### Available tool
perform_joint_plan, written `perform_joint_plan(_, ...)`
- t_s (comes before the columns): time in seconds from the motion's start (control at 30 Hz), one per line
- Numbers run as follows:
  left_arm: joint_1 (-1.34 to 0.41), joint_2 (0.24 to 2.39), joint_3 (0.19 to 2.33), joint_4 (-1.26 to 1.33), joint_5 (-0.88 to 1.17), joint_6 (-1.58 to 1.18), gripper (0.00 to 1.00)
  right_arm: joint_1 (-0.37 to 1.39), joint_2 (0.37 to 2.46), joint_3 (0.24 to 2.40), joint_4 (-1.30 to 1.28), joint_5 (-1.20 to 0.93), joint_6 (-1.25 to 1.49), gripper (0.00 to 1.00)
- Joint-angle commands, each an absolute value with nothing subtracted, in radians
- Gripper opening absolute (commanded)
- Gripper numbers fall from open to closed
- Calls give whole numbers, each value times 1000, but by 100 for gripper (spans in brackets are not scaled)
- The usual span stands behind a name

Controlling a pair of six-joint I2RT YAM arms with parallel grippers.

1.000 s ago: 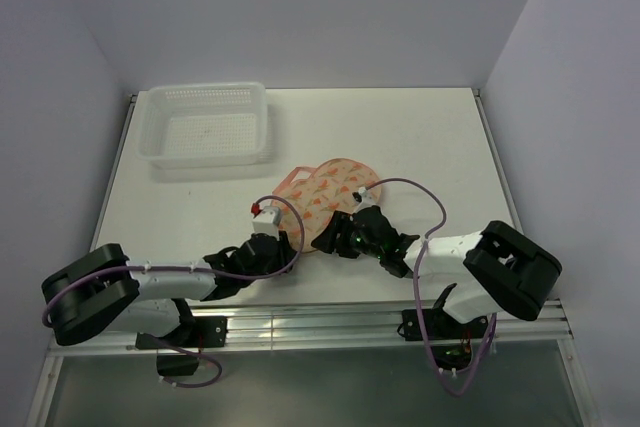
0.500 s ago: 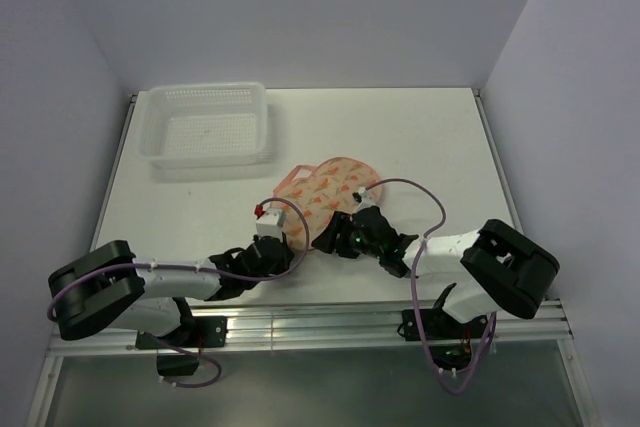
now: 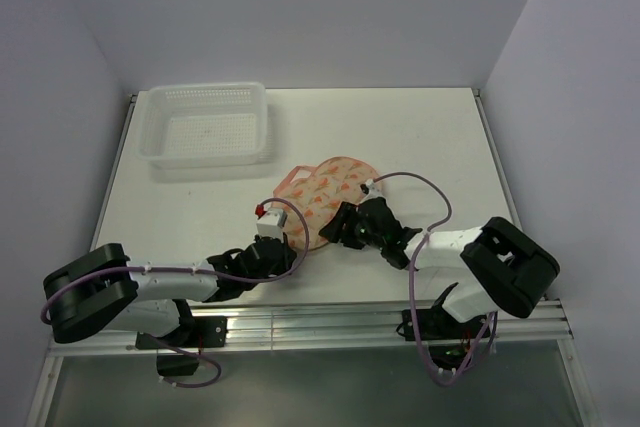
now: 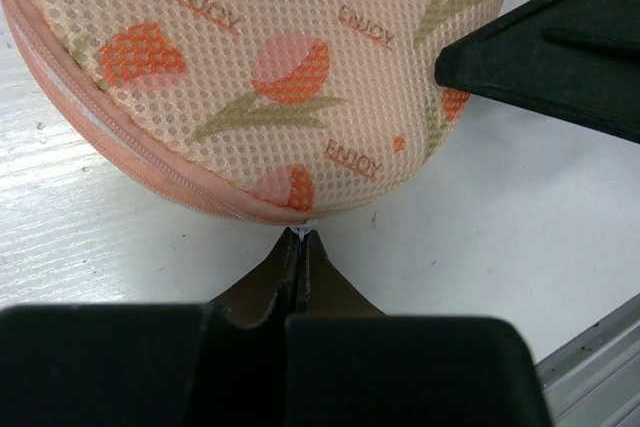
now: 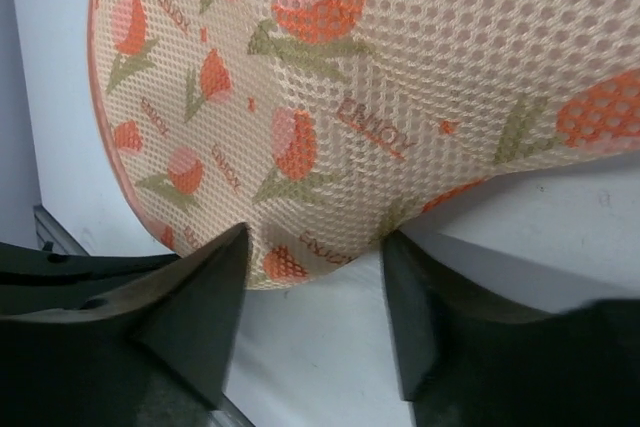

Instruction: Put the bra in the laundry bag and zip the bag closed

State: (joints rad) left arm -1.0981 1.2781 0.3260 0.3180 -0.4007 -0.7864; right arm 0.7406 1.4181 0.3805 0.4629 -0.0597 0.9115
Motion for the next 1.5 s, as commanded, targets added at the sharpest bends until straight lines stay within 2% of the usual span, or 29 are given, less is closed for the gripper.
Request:
perform_joint_plan(0.0,-1108,1255,345,362,-384,-778,0,733,1434,410,483,-72,902,59)
perform_joint_plan(0.03,-1108,1255,345,362,-383,-779,0,723,1440,410,489,-80,905,55)
perform_joint_plan(0.07,-1108,1253,344,361,-383,-781,0,716,1439,407,494,-86,905,40)
perform_joint_plan(0.17,-1108,1244,330,350,-385,-793,0,672,1414,405,486,-104,884,15)
perform_joint_plan(0.27,-1108,1233,311,328,-397,-799,0,601,1387,434,427,-123,815,5)
perform_joint_plan(0.5,-1108,1200,302,299,-411,-805,0,489,1408,597,134,-215,556,1)
perform_joint_plan(0.6,-1108,1209,314,294,-425,-808,0,477,1387,629,59,-189,494,7)
perform_joint_plan(0.63,-1108,1213,318,310,-417,-818,0,477,1376,624,51,-183,511,28)
perform_joint_plan(0.67,-1108,1219,322,334,-382,-822,0,479,1347,611,57,-193,524,42)
perform_joint_plan(0.77,-1108,1288,379,417,-309,-874,0,531,1271,510,165,-267,650,76)
perform_joint_plan(0.83,-1112,1348,435,449,-287,-888,0,604,1220,401,257,-226,778,82)
perform_joint_plan(0.93,-1112,1403,483,492,-264,-882,0,678,1099,244,424,-154,969,84)
perform_joint_plan(1.1,-1121,1442,494,522,-236,-885,0,712,1084,183,555,-103,1078,85)
perform_joint_plan(1.3,-1146,1471,492,525,-233,-882,0,712,1124,173,686,-60,1128,79)
perform_joint_plan(1.47,-1147,1471,492,525,-233,-877,0,712,1256,215,718,-96,1157,70)
